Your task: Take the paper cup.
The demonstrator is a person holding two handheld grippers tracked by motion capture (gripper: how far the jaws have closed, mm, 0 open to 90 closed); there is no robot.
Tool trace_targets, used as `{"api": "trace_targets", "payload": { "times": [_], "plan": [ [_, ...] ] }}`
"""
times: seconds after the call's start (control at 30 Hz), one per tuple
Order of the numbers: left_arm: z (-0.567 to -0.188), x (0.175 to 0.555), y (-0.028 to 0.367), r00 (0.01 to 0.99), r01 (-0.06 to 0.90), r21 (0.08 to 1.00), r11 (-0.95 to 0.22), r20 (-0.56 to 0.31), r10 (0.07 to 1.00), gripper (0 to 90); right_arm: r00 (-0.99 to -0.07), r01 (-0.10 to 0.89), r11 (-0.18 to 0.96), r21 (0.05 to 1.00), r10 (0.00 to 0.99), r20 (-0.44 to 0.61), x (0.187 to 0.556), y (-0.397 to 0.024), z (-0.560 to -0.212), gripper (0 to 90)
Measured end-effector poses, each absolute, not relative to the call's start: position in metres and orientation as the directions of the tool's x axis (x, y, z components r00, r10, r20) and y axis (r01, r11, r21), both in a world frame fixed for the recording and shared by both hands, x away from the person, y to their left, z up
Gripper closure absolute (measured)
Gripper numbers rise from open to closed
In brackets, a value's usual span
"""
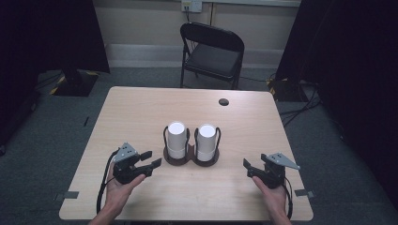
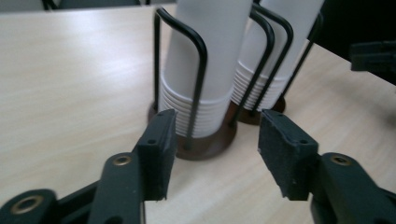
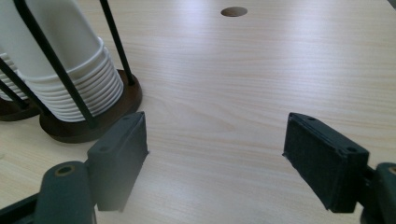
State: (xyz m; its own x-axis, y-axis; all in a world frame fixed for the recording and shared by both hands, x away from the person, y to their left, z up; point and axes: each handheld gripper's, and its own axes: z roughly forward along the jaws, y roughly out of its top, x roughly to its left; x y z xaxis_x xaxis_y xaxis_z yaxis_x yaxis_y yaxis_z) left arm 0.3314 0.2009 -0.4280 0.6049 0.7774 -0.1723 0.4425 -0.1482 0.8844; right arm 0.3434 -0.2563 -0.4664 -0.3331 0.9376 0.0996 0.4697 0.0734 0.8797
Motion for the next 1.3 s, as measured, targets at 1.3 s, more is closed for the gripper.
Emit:
{"api": "trace_targets", "payload": {
  "times": [1.3],
  "plan": [
    [-0.425, 0.325, 0.201, 0.591, 0.422, 0.892, -0.161, -0.136, 0.795, 21.9, -0.534, 0.439, 0.152, 0.886, 0.836, 0.122, 0.339, -0.228, -0.440, 22.0]
  ]
}}
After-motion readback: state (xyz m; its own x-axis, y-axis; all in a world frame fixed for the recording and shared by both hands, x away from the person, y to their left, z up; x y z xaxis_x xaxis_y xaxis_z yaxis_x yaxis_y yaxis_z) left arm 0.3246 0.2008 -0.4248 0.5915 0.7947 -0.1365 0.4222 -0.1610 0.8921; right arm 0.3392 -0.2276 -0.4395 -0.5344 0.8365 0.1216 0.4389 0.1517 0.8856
